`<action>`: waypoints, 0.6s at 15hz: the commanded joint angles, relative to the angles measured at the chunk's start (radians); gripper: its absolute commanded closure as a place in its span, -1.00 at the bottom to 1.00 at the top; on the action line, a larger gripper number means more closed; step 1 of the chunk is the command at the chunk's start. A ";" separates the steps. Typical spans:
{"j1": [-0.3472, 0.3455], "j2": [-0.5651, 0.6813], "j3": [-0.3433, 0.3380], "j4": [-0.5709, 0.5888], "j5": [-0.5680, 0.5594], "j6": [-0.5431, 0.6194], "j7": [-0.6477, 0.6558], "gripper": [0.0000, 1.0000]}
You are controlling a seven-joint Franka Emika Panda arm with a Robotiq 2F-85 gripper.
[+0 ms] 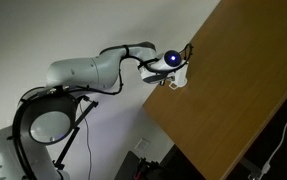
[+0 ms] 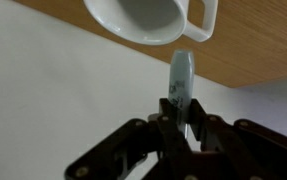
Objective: Put the marker in the mug
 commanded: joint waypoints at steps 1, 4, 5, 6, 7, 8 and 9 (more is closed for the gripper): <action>0.098 -0.013 -0.104 0.027 0.044 -0.035 0.027 0.89; 0.128 -0.014 -0.131 0.034 0.076 -0.033 -0.011 0.89; 0.134 -0.013 -0.137 0.039 0.086 -0.034 -0.022 0.89; 0.139 -0.013 -0.139 0.042 0.096 -0.037 -0.034 0.89; 0.142 -0.012 -0.143 0.048 0.102 -0.042 -0.037 0.89; 0.144 -0.009 -0.146 0.055 0.109 -0.045 -0.042 0.89; 0.148 -0.005 -0.151 0.062 0.109 -0.046 -0.041 0.89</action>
